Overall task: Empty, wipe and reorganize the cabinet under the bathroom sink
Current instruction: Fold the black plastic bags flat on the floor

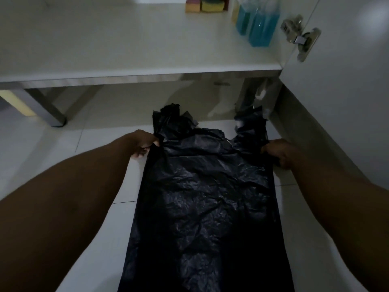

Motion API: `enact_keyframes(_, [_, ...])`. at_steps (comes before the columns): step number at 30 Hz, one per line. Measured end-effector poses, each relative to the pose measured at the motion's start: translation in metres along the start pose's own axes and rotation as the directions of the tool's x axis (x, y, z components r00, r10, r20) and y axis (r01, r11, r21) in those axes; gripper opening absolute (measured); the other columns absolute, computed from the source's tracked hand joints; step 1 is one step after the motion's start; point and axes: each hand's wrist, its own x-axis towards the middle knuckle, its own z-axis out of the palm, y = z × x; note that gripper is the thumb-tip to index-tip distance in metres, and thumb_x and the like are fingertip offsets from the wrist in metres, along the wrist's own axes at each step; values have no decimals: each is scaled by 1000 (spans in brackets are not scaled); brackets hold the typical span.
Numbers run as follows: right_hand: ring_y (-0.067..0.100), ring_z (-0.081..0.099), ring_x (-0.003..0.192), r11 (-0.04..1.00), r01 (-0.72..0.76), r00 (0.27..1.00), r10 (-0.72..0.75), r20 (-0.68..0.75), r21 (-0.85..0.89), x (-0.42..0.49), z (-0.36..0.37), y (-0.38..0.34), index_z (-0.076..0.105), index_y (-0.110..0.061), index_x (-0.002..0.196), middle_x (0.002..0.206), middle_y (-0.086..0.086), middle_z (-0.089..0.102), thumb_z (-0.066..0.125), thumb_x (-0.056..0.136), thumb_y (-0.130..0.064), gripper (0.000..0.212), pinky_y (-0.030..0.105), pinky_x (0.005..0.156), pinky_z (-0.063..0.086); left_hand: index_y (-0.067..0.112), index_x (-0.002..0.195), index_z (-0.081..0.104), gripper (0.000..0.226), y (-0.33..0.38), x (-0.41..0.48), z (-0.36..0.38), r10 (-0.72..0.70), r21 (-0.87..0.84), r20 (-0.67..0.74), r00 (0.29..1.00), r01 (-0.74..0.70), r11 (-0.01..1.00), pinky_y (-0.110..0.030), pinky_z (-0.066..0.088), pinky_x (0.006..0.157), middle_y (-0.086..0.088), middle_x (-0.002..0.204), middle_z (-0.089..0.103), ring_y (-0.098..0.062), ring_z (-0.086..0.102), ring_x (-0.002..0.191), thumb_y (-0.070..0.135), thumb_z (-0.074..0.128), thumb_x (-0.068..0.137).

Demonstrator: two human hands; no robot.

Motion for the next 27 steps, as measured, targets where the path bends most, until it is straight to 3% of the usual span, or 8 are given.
enact_keyframes(6, [27,64,79,996,90,995,-89,41,-25,-15,-10,5,65,2,111,98,15,67,65,82,4,29,30,61,52,13,108,61,23,-2,5,-3,30,-14,44,999,-30,999,-27,34,53,-14,81,50,-16,39,64,10,68,86])
enact_keyframes(7, [23,62,74,992,113,993,-110,53,-52,-19,-11,3,66,1,110,92,13,66,64,84,4,26,27,57,49,11,111,62,26,0,5,-4,52,-7,34,998,-52,999,-30,41,58,3,90,34,-18,46,70,9,69,86])
enact_keyframes(8, [21,60,71,989,130,990,-125,62,-76,-22,-12,0,66,0,108,89,12,65,61,86,4,23,26,55,47,10,110,61,25,1,2,-6,65,13,31,997,-65,998,-30,44,61,-33,115,51,-20,48,71,8,69,87])
enact_keyframes(9, [21,59,69,987,137,989,-131,66,-86,-24,-12,-2,66,1,108,89,13,64,59,88,3,21,26,54,47,10,104,61,19,2,-2,-7,77,34,24,997,-77,996,-28,40,56,-20,76,48,-19,42,64,7,69,87])
enact_keyframes(12, [26,59,71,997,77,990,-80,114,27,-31,-11,-7,59,2,116,95,15,60,48,95,6,24,28,48,53,8,79,58,16,2,-11,-7,112,18,-9,994,-111,994,-22,21,43,-5,62,47,-13,34,44,2,56,94])
enact_keyframes(15, [28,66,89,980,14,968,-63,244,200,-47,-12,-7,53,-9,122,107,11,64,40,99,5,30,41,67,61,4,88,63,22,-3,-17,-4,139,-156,4,990,-137,978,-16,37,34,-10,81,70,-7,65,48,-6,46,97])
enact_keyframes(19, [30,62,105,951,-42,941,-65,332,307,-49,-19,4,55,-16,125,124,12,61,37,99,2,36,49,93,51,-5,97,65,18,-14,-18,0,139,-354,0,990,-130,926,-33,61,79,-20,110,69,-26,71,96,-16,54,89])
enact_keyframes(27, [35,60,114,875,-191,899,-26,438,444,-35,-22,18,64,-7,118,118,17,67,39,83,-78,83,48,97,49,-2,125,55,56,-26,-23,9,163,-559,137,977,-59,827,-41,55,84,-26,115,64,-38,63,106,45,36,100])
